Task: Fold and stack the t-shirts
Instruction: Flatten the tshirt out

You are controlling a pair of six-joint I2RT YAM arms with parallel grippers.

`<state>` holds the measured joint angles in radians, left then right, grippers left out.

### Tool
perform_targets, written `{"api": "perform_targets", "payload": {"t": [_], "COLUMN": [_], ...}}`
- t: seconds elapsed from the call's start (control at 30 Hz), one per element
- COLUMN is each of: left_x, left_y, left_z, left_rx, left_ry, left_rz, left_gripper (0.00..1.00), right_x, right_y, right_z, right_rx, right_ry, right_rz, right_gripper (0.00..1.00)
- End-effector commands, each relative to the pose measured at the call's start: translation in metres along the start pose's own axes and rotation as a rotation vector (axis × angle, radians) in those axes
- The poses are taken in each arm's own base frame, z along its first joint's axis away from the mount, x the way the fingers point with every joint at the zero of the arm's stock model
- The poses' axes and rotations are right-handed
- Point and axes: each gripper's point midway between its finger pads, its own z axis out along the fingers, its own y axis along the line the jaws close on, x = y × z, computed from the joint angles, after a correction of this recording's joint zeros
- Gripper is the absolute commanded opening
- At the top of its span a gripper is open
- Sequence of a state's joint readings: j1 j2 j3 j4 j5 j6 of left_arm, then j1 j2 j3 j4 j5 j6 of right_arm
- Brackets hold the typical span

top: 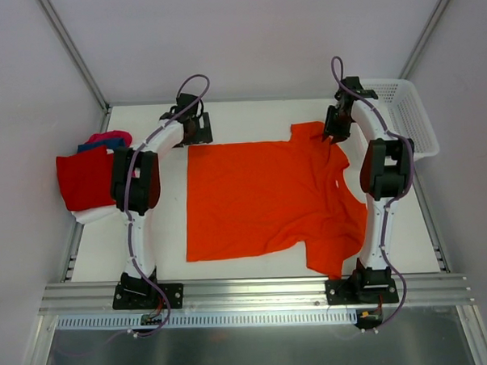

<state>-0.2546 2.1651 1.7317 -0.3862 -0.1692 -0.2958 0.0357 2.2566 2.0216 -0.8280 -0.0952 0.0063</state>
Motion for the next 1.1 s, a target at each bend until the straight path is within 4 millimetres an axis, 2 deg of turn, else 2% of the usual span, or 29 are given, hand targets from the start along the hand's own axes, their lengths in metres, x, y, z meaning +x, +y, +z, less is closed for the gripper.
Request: {"api": "perform_targets", "payload": {"t": [0.0,0.13,0.17,0.2,0.23,0.3,0.43,0.73,0.9,1.07], "left_x": [0.007,0.011,0.014,0.014,0.013,0.015,0.014,0.011,0.013,0.013], "left_y": [0.004,-0.002,-0.002,-0.002,-0.003,-0.003,-0.004,-0.008,-0.007,-0.007], "left_z": [0.003,0.008,0.011,0.011,0.012,0.013,0.016,0.021,0.021,0.022], "left_rx": [-0.047,-0.028,-0.031,-0.034,-0.036,-0.037,-0.036,-0.024,-0.028,-0.028], "left_ry": [0.035,0.057,0.070,0.072,0.071,0.078,0.082,0.084,0.091,0.093], "left_rz": [0.032,0.026,0.025,0.024,0.025,0.028,0.036,0.039,0.041,0.045], "left_gripper": [0.93,0.93,0.93,0.93,0.93,0.93,0.93,0.92,0.92,0.92], "right_x": [-0.009,-0.014,-0.012,-0.012,-0.022,-0.023,-0.027,-0.021,-0.025,-0.034], "right_y": [-0.018,-0.027,-0.030,-0.029,-0.027,-0.027,-0.023,0.000,0.003,0.006], "right_z": [-0.006,-0.001,0.009,0.013,0.008,0.018,0.026,0.045,0.044,0.030], "right_rx": [0.073,0.136,0.150,0.149,0.142,0.143,0.120,-0.019,-0.025,-0.033], "right_ry": [-0.016,-0.017,0.007,0.017,0.004,0.014,0.007,0.039,0.019,-0.018], "right_rz": [0.006,0.046,0.050,0.050,0.051,0.050,0.048,0.043,0.021,0.010], "right_gripper": [0.39,0.44,0.45,0.45,0.45,0.45,0.46,0.46,0.46,0.46]}}
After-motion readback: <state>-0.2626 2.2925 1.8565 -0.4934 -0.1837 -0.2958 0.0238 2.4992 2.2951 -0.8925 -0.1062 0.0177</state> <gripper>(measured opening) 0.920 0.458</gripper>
